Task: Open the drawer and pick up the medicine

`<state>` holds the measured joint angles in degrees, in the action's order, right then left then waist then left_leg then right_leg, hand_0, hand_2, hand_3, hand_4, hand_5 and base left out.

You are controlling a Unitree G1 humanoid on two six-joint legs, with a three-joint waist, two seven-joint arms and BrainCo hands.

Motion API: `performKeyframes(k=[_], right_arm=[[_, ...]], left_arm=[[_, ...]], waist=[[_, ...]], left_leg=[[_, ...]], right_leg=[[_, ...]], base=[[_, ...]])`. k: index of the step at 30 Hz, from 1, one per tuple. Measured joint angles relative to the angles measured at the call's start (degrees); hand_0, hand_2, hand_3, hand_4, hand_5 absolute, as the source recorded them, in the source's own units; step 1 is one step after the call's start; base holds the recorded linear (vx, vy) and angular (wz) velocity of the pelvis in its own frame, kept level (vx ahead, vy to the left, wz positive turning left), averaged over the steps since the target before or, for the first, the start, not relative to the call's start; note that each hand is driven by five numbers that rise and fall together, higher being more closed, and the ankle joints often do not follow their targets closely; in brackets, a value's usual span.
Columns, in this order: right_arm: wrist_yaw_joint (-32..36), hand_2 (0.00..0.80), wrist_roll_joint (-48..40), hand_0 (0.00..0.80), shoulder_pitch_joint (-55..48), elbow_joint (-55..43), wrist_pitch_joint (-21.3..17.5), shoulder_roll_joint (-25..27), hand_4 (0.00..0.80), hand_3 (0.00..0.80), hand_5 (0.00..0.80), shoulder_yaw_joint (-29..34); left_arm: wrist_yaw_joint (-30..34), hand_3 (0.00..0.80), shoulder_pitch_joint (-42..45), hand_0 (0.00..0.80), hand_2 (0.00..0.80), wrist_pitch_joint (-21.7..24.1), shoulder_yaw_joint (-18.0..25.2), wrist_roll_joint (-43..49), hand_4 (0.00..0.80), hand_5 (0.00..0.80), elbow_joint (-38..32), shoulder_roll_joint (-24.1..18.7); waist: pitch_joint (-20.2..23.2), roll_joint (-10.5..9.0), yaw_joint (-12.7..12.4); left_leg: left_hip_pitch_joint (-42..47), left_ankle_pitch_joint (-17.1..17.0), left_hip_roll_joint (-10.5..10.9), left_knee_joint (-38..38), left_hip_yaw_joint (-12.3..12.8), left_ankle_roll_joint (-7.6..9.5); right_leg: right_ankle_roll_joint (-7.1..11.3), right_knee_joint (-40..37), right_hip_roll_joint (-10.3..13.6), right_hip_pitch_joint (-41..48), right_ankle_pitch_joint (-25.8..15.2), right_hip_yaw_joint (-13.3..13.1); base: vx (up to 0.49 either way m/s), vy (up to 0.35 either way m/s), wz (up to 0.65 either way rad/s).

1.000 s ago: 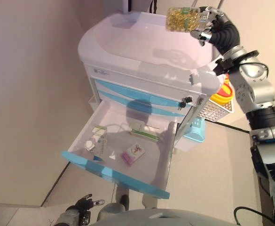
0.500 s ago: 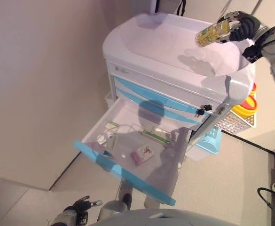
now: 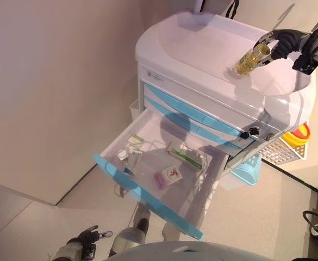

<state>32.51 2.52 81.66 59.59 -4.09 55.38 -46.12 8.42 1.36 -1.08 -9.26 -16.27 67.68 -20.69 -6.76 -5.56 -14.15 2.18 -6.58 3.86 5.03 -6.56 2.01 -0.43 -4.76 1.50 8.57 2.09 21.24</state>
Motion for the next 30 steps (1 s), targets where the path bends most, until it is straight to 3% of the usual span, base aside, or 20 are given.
performKeyframes(k=[5,18,19,20,30], right_arm=[[4.13,0.800,2.08,0.800,-0.12,0.49,0.96,-0.01,0.800,0.800,0.800,0.16],[4.73,0.800,4.40,0.800,0.16,1.05,0.09,0.07,0.800,0.800,0.800,0.86],[4.81,0.521,4.40,0.521,0.17,1.04,0.09,0.18,0.521,0.521,0.521,0.91],[4.84,0.000,4.39,0.000,0.17,1.03,0.07,0.34,0.000,0.000,0.000,0.91],[4.18,0.000,4.91,0.000,0.10,1.14,0.27,0.47,0.000,0.000,0.000,0.87]], left_arm=[[0.01,0.000,-0.13,0.000,0.000,0.00,0.01,0.00,0.000,0.000,-0.17,-0.46],[0.84,0.000,-0.46,0.000,0.000,-0.03,0.01,-0.01,0.000,0.000,-1.38,-0.77],[0.84,0.000,-0.42,0.000,0.000,-0.04,0.01,-0.01,0.000,0.000,-1.42,-0.78],[0.84,0.000,-0.42,0.000,0.000,-0.04,0.01,0.00,0.000,0.000,-1.42,-0.78],[0.96,0.000,-0.65,0.000,0.000,-0.06,0.01,0.00,0.000,0.000,-1.47,-0.95]], waist=[[-0.09,-0.11,0.10],[-0.85,-0.96,0.14],[-0.86,-0.95,0.14],[-0.87,-0.95,0.14],[-1.93,-0.47,0.08]], left_leg=[[-0.08,-0.02,0.06,0.00,0.00,0.02],[-0.21,-0.01,0.05,0.01,-0.06,0.00],[-0.27,-0.01,0.05,0.01,-0.06,0.00],[-0.29,-0.01,0.06,0.01,-0.09,0.00],[-0.53,-0.06,0.15,0.00,-0.53,0.01]], right_leg=[[0.01,-0.05,0.04,-0.06,-0.01,-0.02],[0.28,-0.06,0.03,-0.15,0.16,-0.02],[0.28,-0.06,0.03,-0.20,0.16,-0.02],[0.28,-0.06,0.03,-0.20,0.16,0.00],[0.16,-0.17,0.02,-0.20,0.09,0.17]], base=[[0.000,0.000,0.00],[0.000,0.000,0.00],[0.000,0.000,0.00],[0.000,0.000,0.00],[0.001,-0.001,0.01]])
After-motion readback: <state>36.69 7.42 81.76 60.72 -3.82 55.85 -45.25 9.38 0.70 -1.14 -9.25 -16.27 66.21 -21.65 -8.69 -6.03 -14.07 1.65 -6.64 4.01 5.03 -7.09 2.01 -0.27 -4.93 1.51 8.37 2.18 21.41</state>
